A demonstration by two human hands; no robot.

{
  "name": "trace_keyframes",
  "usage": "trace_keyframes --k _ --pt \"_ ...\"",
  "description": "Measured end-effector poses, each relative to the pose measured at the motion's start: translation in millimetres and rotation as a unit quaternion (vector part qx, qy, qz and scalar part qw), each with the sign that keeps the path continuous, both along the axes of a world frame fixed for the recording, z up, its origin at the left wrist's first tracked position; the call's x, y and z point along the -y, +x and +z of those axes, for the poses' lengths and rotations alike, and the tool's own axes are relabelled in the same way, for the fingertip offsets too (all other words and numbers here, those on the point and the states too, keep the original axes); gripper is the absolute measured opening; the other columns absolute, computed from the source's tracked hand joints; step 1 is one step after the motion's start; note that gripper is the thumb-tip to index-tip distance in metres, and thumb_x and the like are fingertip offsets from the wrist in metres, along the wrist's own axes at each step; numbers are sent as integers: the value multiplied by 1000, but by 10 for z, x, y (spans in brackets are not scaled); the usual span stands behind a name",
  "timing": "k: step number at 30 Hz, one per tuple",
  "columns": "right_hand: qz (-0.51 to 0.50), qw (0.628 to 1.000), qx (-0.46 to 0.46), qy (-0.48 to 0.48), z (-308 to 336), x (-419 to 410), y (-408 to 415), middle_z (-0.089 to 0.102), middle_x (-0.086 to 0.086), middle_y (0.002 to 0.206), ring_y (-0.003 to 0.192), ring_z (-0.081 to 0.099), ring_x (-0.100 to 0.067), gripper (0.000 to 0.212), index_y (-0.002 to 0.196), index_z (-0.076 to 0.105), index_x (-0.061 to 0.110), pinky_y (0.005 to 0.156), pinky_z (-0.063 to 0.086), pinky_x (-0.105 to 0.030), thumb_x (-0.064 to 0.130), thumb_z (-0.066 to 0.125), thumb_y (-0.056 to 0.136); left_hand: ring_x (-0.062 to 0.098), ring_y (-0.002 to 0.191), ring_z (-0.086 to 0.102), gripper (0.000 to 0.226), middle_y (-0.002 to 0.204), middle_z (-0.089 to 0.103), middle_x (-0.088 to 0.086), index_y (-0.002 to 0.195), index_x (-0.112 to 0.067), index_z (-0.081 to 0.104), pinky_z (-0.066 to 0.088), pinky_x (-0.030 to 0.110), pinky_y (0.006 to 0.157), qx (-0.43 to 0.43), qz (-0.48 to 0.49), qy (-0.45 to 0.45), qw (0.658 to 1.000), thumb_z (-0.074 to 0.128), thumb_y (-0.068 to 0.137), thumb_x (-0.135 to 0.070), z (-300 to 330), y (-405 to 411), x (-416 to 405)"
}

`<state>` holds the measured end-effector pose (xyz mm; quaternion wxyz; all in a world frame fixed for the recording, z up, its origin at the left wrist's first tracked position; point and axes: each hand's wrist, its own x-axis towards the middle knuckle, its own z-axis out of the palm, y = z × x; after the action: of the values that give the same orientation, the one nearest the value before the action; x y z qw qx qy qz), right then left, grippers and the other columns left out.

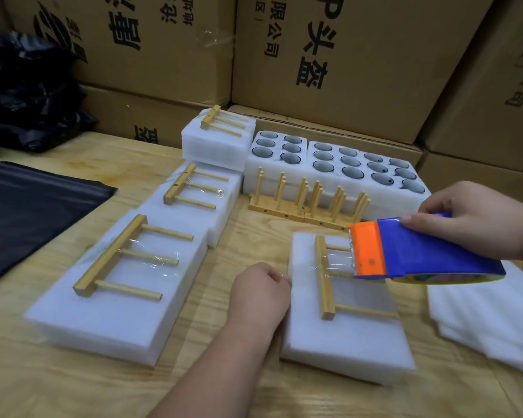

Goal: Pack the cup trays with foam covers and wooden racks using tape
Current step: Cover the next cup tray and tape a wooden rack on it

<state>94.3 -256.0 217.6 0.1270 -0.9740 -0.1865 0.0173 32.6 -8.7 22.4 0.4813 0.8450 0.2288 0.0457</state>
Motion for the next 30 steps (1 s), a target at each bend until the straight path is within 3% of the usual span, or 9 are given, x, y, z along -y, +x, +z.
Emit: trace_keyframes --k 5,12,16,19,21,24,26,27,30 --pt "-1 1000 -2 5 -19 -9 -27 56 -6 56 48 45 -12 70 67 73 17 53 38 -37 82 46 67 19 93 67 51 96 71 -3 136 -26 52 43 26 71 5 -3 53 999 62 88 -39 4 40 -14" --pt "2 1000 -11 21 -70 17 -65 49 4 47 44 41 -8 61 61 71 23 53 37 -35 80 48 65 23 102 65 38 111 68 0 117 -23 63 51 28 80 -34 -27 139 989 61 84 -41 -31 45 -25" --pt "2 1000 -1 20 -115 78 -72 59 -5 57 54 53 -23 68 65 72 19 57 46 -46 82 47 64 23 104 65 36 109 68 -3 111 -26 65 47 28 77 -43 -32 150 987 62 83 -47 -22 32 -34" --pt "5 1000 6 29 -151 122 -68 64 -12 66 67 61 -34 70 67 73 17 65 51 -52 82 48 65 16 103 66 33 100 70 -11 112 -25 69 48 24 82 -3 2 69 998 63 88 -47 5 59 -77" --pt "10 999 7 34 -178 144 -59 64 -16 71 69 61 -35 73 68 72 14 66 51 -52 82 48 66 4 114 59 43 114 64 -19 131 -24 64 42 20 95 60 -20 -96 993 59 95 -47 57 33 -38" --pt "14 999 2 35 -214 159 -45 65 -17 73 71 62 -36 73 68 72 13 68 51 -52 82 48 66 -16 119 50 40 129 52 -38 141 -40 51 39 11 99 45 -136 -314 938 53 101 -46 62 -32 110" --pt "14 999 -1 37 -229 178 -40 66 -13 70 71 63 -35 70 67 73 15 68 51 -53 80 48 68 -24 103 55 24 112 58 -48 126 -50 54 43 2 81 40 -173 -336 925 49 104 -42 53 -61 155" --pt "13 999 -3 37 -236 192 -34 67 -11 69 71 63 -34 67 67 73 16 68 51 -52 79 50 70 -23 108 52 30 120 55 -45 133 -48 51 40 4 86 39 -181 -330 925 50 103 -45 72 -72 147" --pt "9 999 -2 35 -282 237 1 68 -11 71 71 63 -33 59 70 73 15 66 51 -50 70 55 81 -8 143 20 94 160 21 -26 160 -34 20 21 24 118 50 -198 -251 946 55 83 -75 172 -34 104"
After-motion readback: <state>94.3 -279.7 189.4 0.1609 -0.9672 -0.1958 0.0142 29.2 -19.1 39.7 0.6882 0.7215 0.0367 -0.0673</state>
